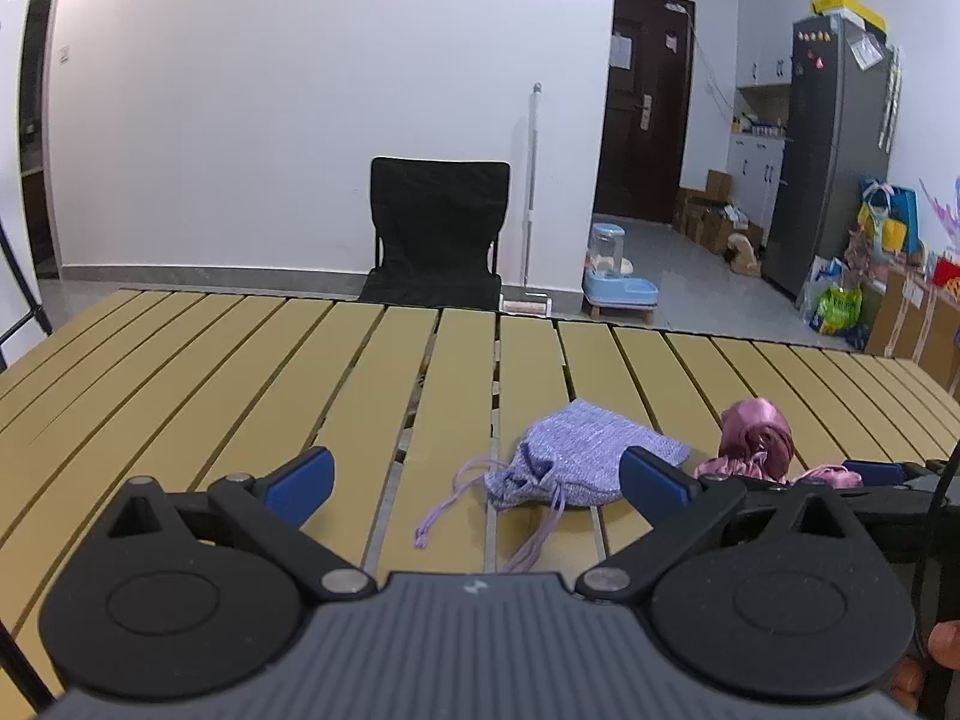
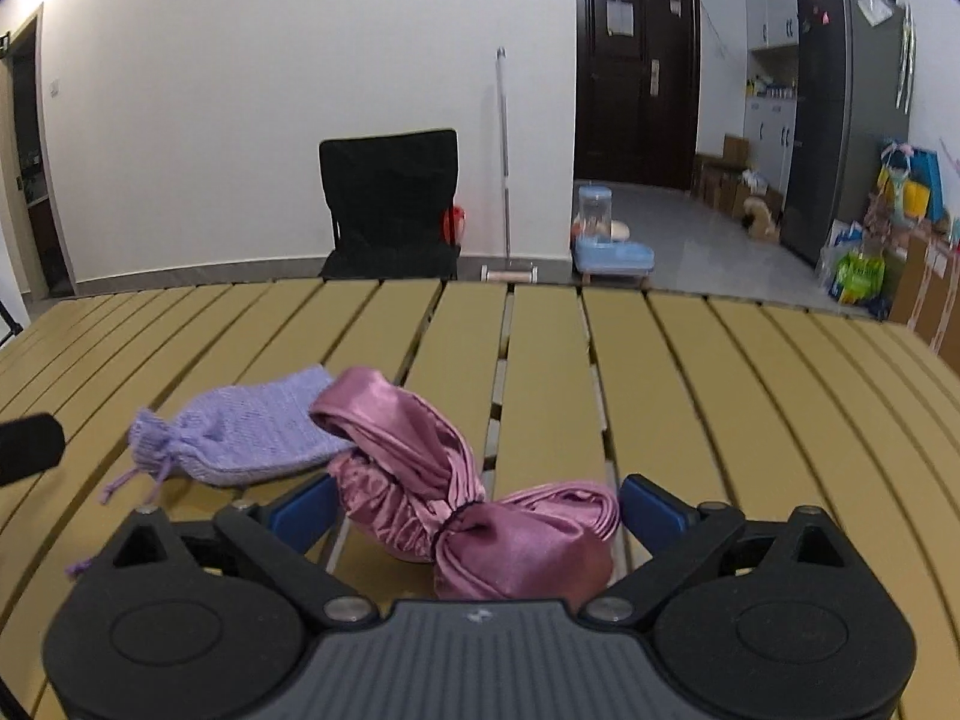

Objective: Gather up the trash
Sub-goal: 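Grasp the lavender pouch with the left gripper while right grasps the pink scrunchie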

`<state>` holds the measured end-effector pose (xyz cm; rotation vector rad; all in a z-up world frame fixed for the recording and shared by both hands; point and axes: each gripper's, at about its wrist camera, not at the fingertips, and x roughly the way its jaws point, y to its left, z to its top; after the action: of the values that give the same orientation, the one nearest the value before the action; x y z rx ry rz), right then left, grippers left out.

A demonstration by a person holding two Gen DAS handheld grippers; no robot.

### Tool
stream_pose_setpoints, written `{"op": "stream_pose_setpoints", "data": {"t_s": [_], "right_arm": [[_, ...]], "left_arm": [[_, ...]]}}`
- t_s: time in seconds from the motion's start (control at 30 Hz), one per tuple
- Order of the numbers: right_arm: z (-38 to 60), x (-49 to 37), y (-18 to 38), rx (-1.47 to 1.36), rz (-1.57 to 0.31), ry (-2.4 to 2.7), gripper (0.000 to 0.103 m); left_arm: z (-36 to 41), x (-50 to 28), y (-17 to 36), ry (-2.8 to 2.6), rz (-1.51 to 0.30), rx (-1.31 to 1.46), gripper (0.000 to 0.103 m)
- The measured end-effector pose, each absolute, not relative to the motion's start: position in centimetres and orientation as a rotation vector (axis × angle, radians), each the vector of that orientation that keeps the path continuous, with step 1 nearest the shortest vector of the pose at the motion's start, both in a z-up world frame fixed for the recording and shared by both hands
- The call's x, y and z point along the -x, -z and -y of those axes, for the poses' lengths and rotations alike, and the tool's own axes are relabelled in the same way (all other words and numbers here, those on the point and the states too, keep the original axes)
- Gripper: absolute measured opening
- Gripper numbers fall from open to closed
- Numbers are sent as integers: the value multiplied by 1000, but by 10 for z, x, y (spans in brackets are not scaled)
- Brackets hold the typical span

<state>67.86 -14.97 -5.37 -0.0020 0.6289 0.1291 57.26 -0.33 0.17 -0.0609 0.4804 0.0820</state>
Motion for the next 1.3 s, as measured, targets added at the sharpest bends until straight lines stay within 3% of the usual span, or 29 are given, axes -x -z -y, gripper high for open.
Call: {"op": "stream_pose_setpoints", "data": {"t_s": [0.2,0.27,0.33,0.73,0.9,1.3], "right_arm": [[157,-679,63,-44,-625,-152,96],[157,-679,68,-48,-634,-167,91],[156,-679,70,-41,-636,-184,78],[174,-668,69,-147,-605,-221,51],[194,-662,68,-230,-577,-188,46],[245,-640,67,-410,-473,-43,46]], "left_arm": [[9,-588,0,-40,-520,42,103],[12,-591,1,-26,-533,43,103],[13,-596,1,-25,-540,37,103],[26,-620,3,-36,-553,-12,103],[32,-633,10,-51,-578,-18,103],[49,-664,24,-4,-641,-65,103]]}}
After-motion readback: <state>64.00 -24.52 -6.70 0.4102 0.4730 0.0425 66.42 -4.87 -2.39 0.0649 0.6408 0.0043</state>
